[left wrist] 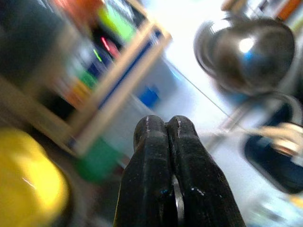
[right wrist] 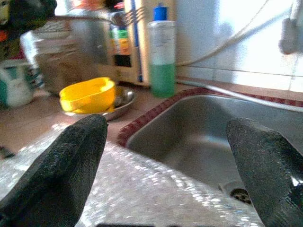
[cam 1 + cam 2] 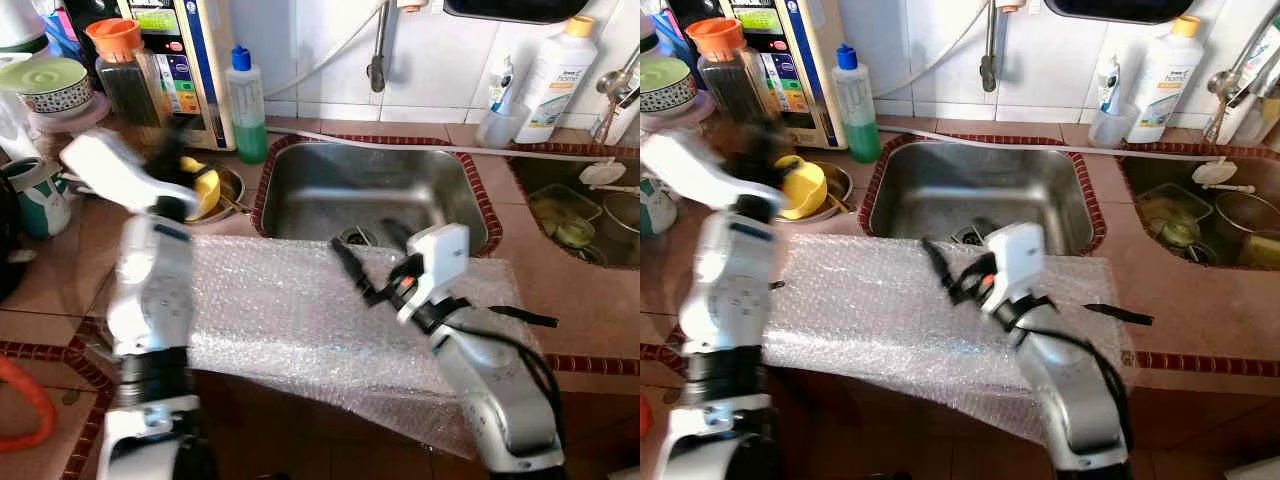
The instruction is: Kitchen organization
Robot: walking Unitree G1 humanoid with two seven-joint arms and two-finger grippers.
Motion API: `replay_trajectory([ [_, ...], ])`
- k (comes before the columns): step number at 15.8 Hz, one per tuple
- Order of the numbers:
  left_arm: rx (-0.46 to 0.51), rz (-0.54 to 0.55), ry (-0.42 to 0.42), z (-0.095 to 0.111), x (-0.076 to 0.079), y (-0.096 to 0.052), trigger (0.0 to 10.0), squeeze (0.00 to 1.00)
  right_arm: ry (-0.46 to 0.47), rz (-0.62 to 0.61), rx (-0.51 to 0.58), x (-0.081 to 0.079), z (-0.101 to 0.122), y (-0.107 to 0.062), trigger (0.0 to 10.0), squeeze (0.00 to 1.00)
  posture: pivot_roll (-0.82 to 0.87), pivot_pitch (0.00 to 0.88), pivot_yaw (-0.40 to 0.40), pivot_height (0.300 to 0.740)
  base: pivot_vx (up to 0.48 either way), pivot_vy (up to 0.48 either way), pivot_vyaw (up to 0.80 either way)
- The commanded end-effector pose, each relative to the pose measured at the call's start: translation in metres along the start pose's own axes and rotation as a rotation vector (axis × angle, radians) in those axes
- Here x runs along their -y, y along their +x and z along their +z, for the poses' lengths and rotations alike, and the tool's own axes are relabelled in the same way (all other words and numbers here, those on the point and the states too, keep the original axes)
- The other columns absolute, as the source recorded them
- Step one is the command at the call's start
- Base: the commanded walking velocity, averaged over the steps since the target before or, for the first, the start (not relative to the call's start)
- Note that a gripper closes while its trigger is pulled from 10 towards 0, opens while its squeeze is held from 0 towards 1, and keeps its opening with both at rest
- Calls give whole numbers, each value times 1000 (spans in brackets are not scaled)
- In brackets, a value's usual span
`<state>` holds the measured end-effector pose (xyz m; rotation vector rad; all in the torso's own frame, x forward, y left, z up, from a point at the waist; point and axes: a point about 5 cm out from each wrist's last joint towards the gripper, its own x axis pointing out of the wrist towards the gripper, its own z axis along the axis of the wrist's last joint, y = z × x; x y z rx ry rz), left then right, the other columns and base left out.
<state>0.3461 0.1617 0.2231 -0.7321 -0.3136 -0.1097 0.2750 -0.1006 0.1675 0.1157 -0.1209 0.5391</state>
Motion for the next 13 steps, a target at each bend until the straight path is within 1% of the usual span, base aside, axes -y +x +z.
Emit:
replay_trajectory([
  [1,-35,-66,-67,-3,11,0,0,0,44,-47,11,6,2,1,10000,0,-19,43,53,740,0,0,0],
  [2,-84,-123,-77,-12,19,-3,0,0,98,-81,24,10,3,2,10000,0,-22,43,58,740,0,0,0],
  [3,-134,-170,-117,-20,25,-6,0,0,133,-102,32,12,4,3,10000,0,-22,43,58,740,0,0,0],
  [4,-228,-228,-188,-37,35,-10,0,0,169,-119,47,14,6,6,10000,0,-24,43,63,740,0,0,0],
  [5,-252,-234,-209,-41,36,-11,0,0,189,-122,55,13,7,7,10000,0,-24,43,63,740,0,0,0],
  [6,-293,-254,-255,-48,40,-14,0,0,228,-129,63,13,7,8,10000,0,-29,43,66,740,0,0,0],
  [9,-429,-367,-369,-65,57,-25,0,0,435,-175,112,16,10,18,10000,0,-34,42,72,740,0,0,0],
  [11,-469,-384,-375,-71,58,-28,0,0,507,-191,140,19,14,24,10000,0,-32,42,75,740,0,0,0],
  [13,-483,-386,-388,-72,58,-31,0,0,577,-206,153,22,14,29,10000,0,-27,43,77,740,0,0,0],
])
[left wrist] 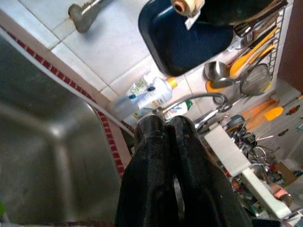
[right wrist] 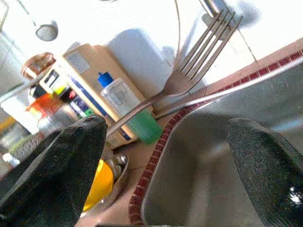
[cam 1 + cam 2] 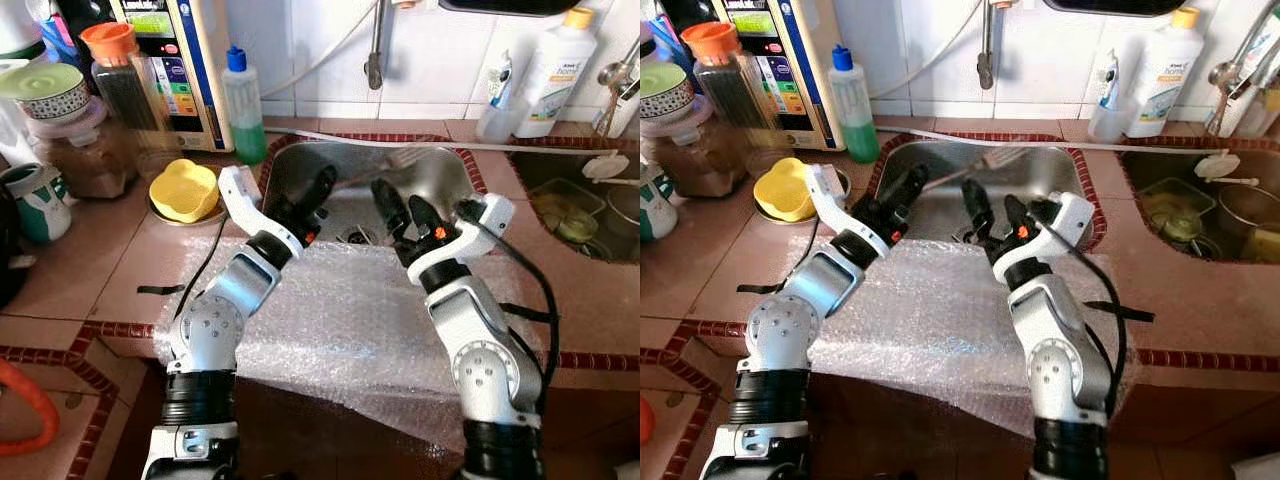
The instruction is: Kitchen organization
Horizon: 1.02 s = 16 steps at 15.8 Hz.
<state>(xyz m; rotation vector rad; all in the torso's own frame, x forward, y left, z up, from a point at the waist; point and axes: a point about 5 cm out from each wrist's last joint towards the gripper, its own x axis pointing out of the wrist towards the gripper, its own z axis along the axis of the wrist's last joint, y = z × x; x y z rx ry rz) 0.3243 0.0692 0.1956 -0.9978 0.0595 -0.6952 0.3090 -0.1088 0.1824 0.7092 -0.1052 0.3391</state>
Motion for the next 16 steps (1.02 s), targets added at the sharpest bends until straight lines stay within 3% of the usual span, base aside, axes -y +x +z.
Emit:
replay_trajectory([
  [1,-13,-49,-2,0,7,-2,0,0,55,-9,-1,0,-1,4,10000,0,-23,45,77,740,0,0,0],
  [7,-125,-153,-30,-15,22,-9,0,0,138,-52,11,5,-6,17,10000,0,-5,57,87,740,0,0,0],
  [8,-147,-172,-35,-17,25,-10,0,0,134,-53,9,5,-8,20,5725,0,-3,57,90,740,0,0,0],
  [9,-155,-180,-36,-19,27,-10,0,0,134,-56,11,6,-8,22,4471,0,-3,56,92,740,0,0,0],
  [10,-161,-186,-48,-19,28,-11,0,0,153,-59,16,6,-8,25,0,0,-2,59,92,740,0,0,0],
  [16,-219,-211,-51,-28,31,-13,0,0,179,-48,4,3,-15,33,0,0,0,56,95,740,0,0,0],
])
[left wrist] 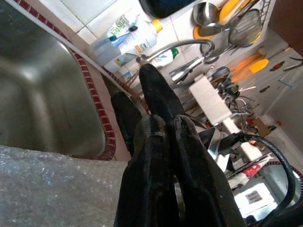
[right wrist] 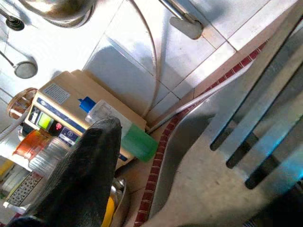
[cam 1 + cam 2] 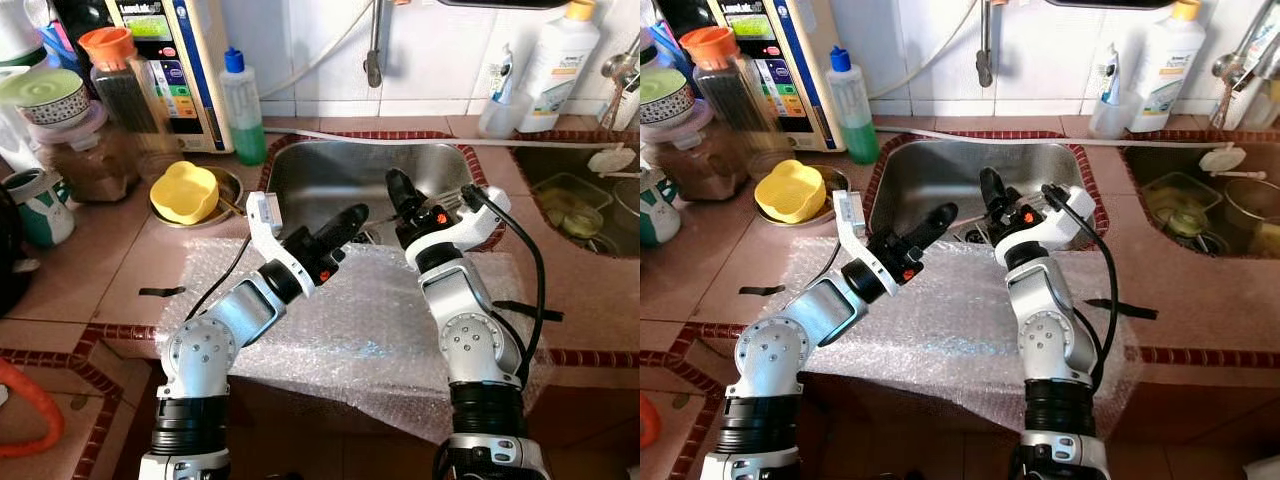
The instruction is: Kitchen organization
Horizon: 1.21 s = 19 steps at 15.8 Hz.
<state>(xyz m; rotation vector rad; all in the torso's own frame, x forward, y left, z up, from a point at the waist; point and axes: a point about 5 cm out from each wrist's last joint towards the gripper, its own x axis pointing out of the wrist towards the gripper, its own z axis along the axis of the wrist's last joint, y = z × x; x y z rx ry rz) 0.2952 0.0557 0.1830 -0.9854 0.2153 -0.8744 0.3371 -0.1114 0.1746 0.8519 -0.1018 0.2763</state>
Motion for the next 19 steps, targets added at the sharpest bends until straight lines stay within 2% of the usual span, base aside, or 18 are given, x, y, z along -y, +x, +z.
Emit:
replay_trajectory([
  [1,-20,-123,19,0,21,8,0,0,46,2,-44,-10,-14,7,0,0,0,56,95,740,0,0,0],
  [6,0,-82,41,4,14,5,0,0,50,-14,-41,-6,-15,6,0,0,6,53,91,740,0,0,0],
  [12,159,124,98,25,-11,4,0,0,45,-6,-42,-9,-17,6,0,0,6,52,95,740,0,0,0],
  [14,154,155,142,26,-15,3,0,0,42,-5,-40,-9,-17,6,0,0,6,52,96,740,0,0,0],
  [15,146,159,158,24,-16,3,2353,0,42,-6,-38,-9,-16,6,0,0,6,52,96,740,0,0,0],
  [16,133,191,178,21,-19,3,10000,0,40,-9,-28,-9,-14,7,0,0,7,54,97,740,0,0,0],
  [17,131,207,186,20,-21,2,10000,0,40,-10,-24,-9,-13,8,0,0,7,54,97,740,0,0,0],
  [18,131,243,193,18,-26,2,10000,1000,36,-15,-17,-9,-12,8,0,0,7,55,96,740,0,0,0],
  [19,132,254,193,17,-27,1,10000,1000,34,-17,-15,-9,-12,8,0,0,7,55,96,740,0,0,0],
])
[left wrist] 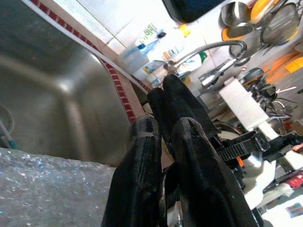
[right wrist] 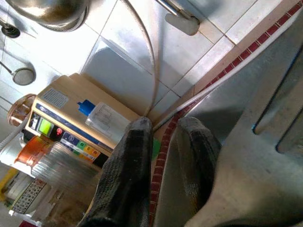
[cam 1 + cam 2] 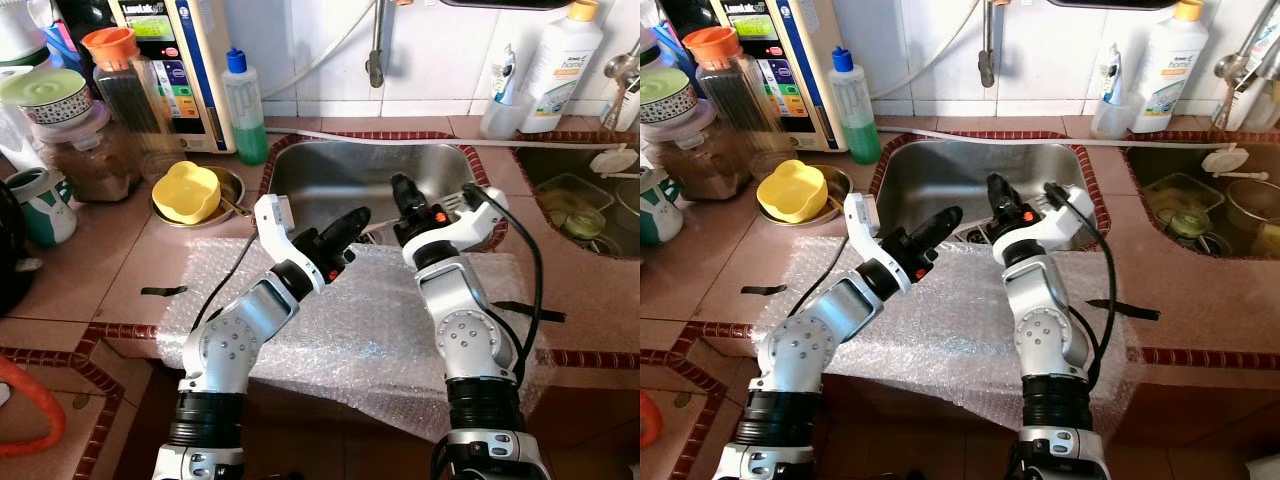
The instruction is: Kitchen organization
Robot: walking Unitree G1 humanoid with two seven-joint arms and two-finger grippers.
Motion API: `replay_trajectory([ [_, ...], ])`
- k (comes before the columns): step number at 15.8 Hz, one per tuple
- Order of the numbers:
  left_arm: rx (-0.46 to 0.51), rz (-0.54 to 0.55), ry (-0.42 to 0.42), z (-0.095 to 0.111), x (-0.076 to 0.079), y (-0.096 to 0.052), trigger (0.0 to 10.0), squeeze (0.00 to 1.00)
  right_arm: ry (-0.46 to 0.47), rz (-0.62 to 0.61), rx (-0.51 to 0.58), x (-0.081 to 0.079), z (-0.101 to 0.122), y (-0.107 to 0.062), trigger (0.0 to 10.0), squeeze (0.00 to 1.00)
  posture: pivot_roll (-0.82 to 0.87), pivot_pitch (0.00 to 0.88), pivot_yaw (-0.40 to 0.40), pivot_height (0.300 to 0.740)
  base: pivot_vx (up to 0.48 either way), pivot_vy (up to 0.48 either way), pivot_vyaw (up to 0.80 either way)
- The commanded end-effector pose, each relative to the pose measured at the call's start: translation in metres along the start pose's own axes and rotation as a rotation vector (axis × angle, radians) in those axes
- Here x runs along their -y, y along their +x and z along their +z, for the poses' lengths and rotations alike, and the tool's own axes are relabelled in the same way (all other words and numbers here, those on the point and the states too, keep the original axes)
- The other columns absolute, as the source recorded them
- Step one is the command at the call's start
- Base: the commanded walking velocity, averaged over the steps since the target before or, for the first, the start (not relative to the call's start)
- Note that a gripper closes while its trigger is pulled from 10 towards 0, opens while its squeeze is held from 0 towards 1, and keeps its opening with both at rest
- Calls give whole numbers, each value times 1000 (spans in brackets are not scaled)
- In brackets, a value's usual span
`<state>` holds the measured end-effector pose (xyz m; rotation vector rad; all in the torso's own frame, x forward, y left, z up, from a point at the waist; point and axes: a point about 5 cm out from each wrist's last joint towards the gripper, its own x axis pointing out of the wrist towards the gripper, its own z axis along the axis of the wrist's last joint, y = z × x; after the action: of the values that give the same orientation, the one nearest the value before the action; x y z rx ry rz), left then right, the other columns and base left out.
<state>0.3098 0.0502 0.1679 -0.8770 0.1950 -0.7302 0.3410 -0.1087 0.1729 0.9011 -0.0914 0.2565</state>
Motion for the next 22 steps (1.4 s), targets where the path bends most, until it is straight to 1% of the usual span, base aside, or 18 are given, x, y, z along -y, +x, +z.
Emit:
replay_trajectory([
  [1,91,174,89,20,-19,-7,10000,1000,-30,-7,-5,-9,-7,6,0,0,9,55,94,740,0,0,0],
  [2,94,189,94,20,-21,-7,10000,1000,-36,-12,0,-9,-6,6,0,0,10,58,93,740,0,0,0],
  [3,105,247,103,21,-29,-8,10000,1000,-62,-28,19,-9,-2,11,0,0,10,58,93,740,0,0,0],
  [7,115,303,99,21,-37,-11,10000,1000,-86,-44,45,-10,4,20,0,0,23,64,84,740,0,0,0],
  [9,115,339,106,21,-41,-13,10000,1000,-107,-56,69,-10,11,26,0,0,32,66,79,740,0,0,0],
  [12,84,372,128,17,-44,-13,10000,1000,-138,-66,89,-8,17,31,0,0,35,67,78,740,0,0,0],
  [13,53,384,154,13,-47,-14,10000,1000,-188,-59,106,-9,23,39,0,0,35,70,78,740,0,0,0],
  [16,37,376,171,10,-47,-17,10000,1000,-306,-36,102,-8,28,48,0,0,40,71,81,740,0,0,0],
  [17,14,369,195,8,-46,-17,10000,1000,-376,-22,89,-6,28,50,0,0,47,72,81,740,0,0,0],
  [18,-59,338,299,1,-44,-19,10000,1000,-513,6,44,1,26,52,0,0,55,72,78,740,0,0,0],
  [19,-70,328,321,0,-43,-19,10000,1000,-545,9,33,4,26,52,0,0,61,70,77,740,0,0,0],
  [20,-105,295,387,-3,-41,-21,10000,1000,-656,27,-7,11,24,52,0,0,71,71,72,740,0,0,0],
  [21,-120,282,426,-4,-40,-22,10000,1000,-734,39,-41,16,23,51,0,0,71,71,72,740,0,0,0],
  [22,-124,287,449,-4,-41,-23,10000,1000,-793,38,-81,24,22,50,0,0,77,70,71,740,0,0,0],
])
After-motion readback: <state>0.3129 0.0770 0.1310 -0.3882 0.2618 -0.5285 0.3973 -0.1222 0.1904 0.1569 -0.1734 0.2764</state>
